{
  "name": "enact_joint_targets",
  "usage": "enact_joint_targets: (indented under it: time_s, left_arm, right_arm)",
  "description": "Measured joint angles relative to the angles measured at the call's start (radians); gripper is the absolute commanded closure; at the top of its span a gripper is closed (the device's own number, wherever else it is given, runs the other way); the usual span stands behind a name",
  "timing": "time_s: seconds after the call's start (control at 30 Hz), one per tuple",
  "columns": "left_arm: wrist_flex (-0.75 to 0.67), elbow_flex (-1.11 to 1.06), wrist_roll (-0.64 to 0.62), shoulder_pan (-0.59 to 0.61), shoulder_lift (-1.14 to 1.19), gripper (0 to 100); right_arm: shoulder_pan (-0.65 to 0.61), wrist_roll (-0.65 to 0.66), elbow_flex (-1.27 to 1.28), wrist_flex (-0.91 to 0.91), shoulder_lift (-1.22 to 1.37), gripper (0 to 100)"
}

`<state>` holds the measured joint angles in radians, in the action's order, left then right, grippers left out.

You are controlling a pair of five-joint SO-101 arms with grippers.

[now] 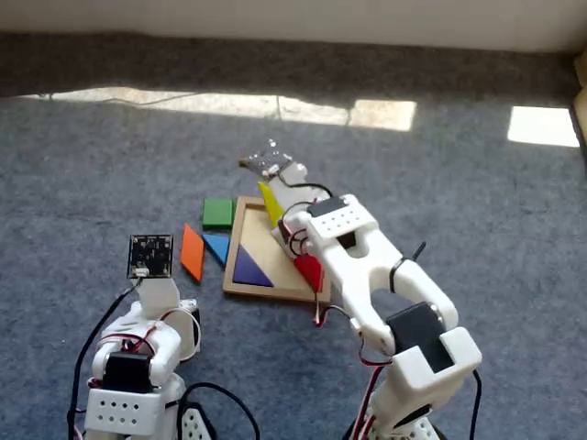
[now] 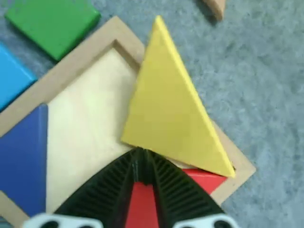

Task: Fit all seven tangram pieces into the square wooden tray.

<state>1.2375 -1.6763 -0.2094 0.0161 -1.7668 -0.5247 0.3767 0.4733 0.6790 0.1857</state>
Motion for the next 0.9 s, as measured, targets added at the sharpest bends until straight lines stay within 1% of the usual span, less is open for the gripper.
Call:
enact_joint_targets:
  time_s: [0.1, 0.27, 0.57, 0.63, 0.7, 0.8, 0.9]
  left_arm:
    - [0.0, 0.0, 0.0, 0.0, 0.0, 100]
    - [0.0, 0.0, 0.0, 0.0, 0.0, 100]
    - [0.0, 0.0, 0.0, 0.0, 0.0, 100]
    - [0.0, 0.0, 0.0, 0.0, 0.0, 100]
    - [0.0, 0.0, 0.0, 0.0, 0.0, 100]
    - [0.0, 0.0, 0.0, 0.0, 0.0, 100]
    - [0.0, 0.0, 0.0, 0.0, 0.0, 100]
  right_arm:
    - [0.0, 0.008, -0.011, 0.018, 0.002, 98.7]
    - [0.0, 0.063, -0.003, 0.02, -0.021, 98.7]
    - [0.0, 0.069, 0.021, 0.038, -0.279, 98.7]
    - [0.0, 0.031, 0.021, 0.035, -0.302, 98.7]
    - [0.0, -0.032, 0.028, -0.011, -0.304, 98.2]
    - [0.0, -0.12, 0.078, -0.13, -0.304, 98.1]
    - [0.002, -0.17, 0.124, -0.292, -0.258, 98.1]
